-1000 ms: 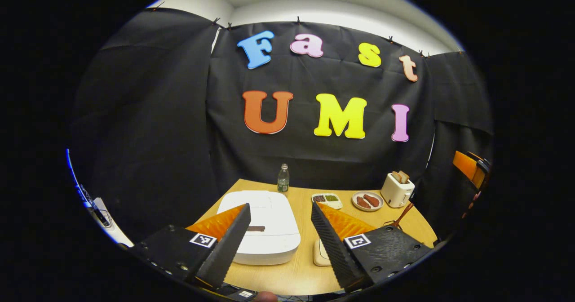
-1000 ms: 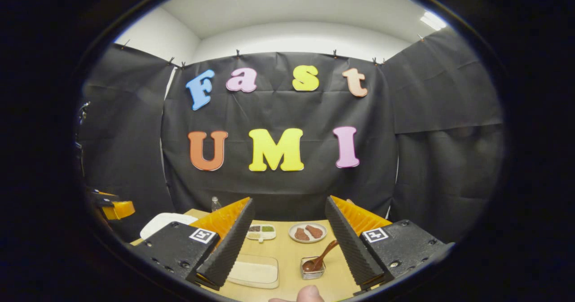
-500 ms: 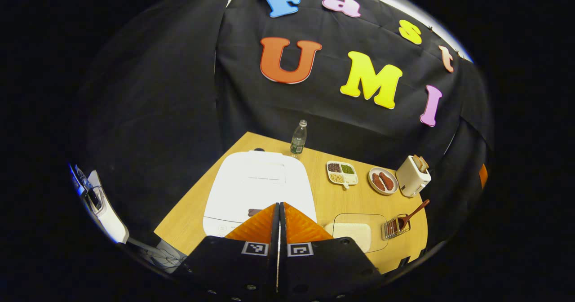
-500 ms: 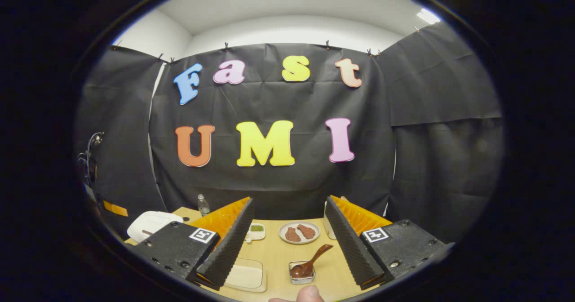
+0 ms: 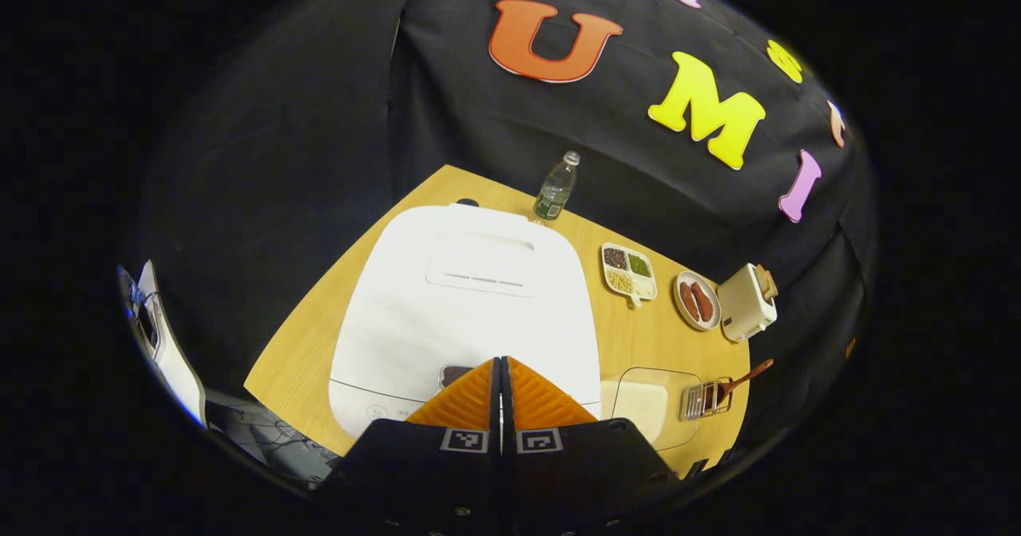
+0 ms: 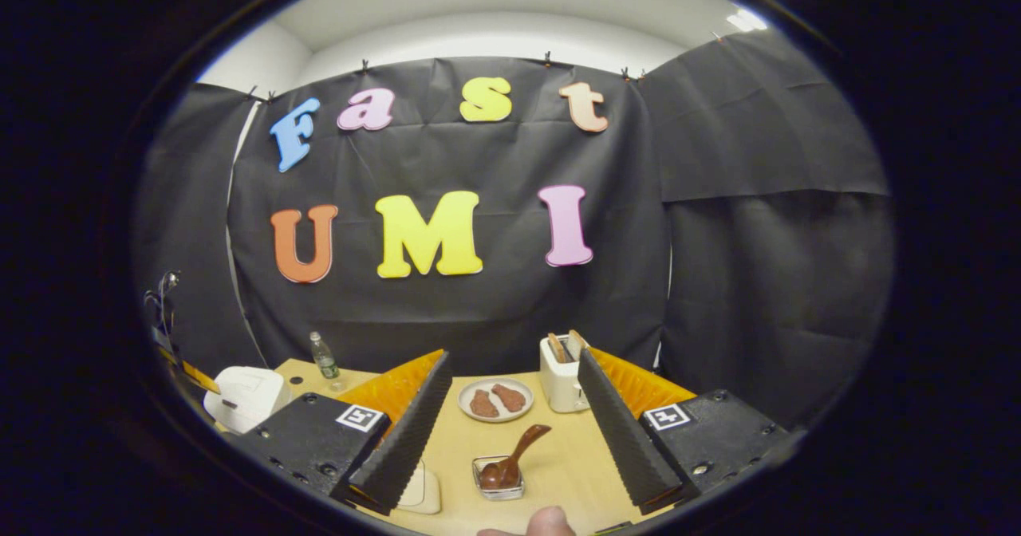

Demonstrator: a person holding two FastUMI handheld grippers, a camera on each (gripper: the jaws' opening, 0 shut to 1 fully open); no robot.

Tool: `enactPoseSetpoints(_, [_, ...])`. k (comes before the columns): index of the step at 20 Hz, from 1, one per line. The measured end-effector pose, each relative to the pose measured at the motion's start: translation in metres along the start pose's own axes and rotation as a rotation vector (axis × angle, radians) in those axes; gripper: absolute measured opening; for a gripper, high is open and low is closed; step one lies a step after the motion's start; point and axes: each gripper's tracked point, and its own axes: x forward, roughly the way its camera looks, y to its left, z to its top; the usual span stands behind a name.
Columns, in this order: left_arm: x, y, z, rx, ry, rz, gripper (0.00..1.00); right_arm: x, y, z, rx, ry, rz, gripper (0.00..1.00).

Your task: Close the left gripper, press the button to open the rice cooker; take a wooden spoon from the chopstick holder with the right hand, scoop a spoonful of rice and pour it into the rice cooker, then put the wooden spoon back into the chopstick holder.

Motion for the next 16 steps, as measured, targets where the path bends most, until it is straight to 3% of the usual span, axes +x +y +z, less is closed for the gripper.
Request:
enactPoseSetpoints(7, [0.011, 0.017, -0.012, -0.02, 0.03, 0.035, 0.0, 0.01, -0.005, -0.004, -0.014, 0.022, -0.006, 1.0])
enactPoseSetpoints(16, [0.01, 0.02, -0.022, -0.036, 0.068, 0.008, 0.0, 0.006, 0.01, -0.011, -0.002, 0.03, 0.013, 1.0])
